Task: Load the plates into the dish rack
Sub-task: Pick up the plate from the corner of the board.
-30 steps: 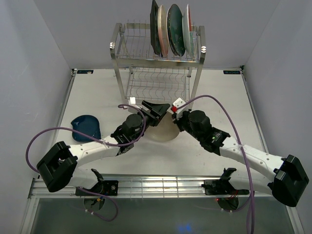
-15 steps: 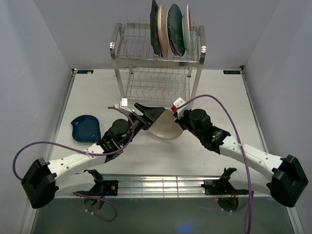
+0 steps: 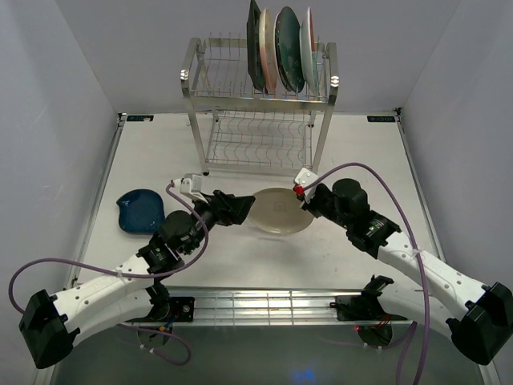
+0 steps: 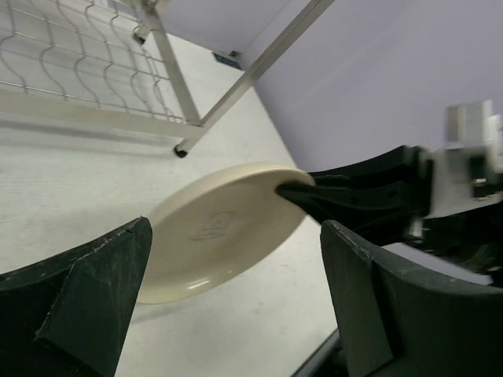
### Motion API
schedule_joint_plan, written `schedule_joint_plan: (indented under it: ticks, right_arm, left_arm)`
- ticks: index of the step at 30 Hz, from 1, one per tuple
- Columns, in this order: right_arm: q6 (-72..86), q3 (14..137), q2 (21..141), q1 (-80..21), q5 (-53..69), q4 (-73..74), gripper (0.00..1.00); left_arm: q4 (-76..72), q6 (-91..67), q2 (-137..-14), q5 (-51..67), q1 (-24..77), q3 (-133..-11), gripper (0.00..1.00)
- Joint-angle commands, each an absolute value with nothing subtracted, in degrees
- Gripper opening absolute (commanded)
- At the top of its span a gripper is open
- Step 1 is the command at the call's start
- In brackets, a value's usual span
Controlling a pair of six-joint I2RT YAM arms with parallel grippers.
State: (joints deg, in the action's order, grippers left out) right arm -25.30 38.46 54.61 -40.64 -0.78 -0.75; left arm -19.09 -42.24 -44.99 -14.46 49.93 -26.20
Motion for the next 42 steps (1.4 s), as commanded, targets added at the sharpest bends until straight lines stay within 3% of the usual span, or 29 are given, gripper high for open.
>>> schedule_joint_plan:
  ticks: [1,7,17,28,34,35,37,38,39,42]
  right_arm:
    - [-28.12,41.39,52.39,-40.08,7.11,2.09,0.08]
    - [-28.92,46.05,52.21,-39.81,11.07,8.69,0.08]
    - [-28.56,46.67,51.42,-39.73,11.25,10.99,0.08]
    - [-27.51,47.90,53.08,-39.73,12.22,11.16,0.08]
    - [-27.07,47.81,53.61,-39.73,12.13,11.16,0.08]
    - [-26.98,47.81,53.53,-39.73,11.95,10.99,0.08]
    - [-26.72,47.72,53.61,-39.73,11.25,10.90,0.08]
    - [-26.54,47.72,53.70,-39.73,11.16,10.81,0.11]
    - [-26.19,47.72,53.79,-39.64,10.90,10.90,0.18]
    - [-25.58,47.64,53.70,-39.64,10.11,10.81,0.24]
  left_arm:
    - [-19.59,-30.51,-47.45,-16.17,49.39,-25.05,0.98]
    - [-25.21,-21.46,-57.12,-16.88,49.39,-25.58,0.98]
    - [-32.17,-15.74,-56.34,-12.13,49.39,-22.06,0.81]
    - [-33.31,-11.69,-58.89,-7.91,49.39,-21.45,0.52]
    - [-33.49,-12.04,-60.81,-6.42,49.39,-22.06,0.26]
    - [-33.49,-11.95,-61.26,-6.33,49.39,-22.23,0.16]
    - [-33.49,-12.04,-62.48,-6.85,49.39,-22.67,0.06]
    - [-33.49,-12.13,-62.84,-7.12,49.39,-22.85,0.01]
    - [-33.49,-12.13,-63.19,-7.64,49.39,-22.94,0.00]
    - [-33.49,-12.22,-64.42,-7.82,49.39,-23.64,0.00]
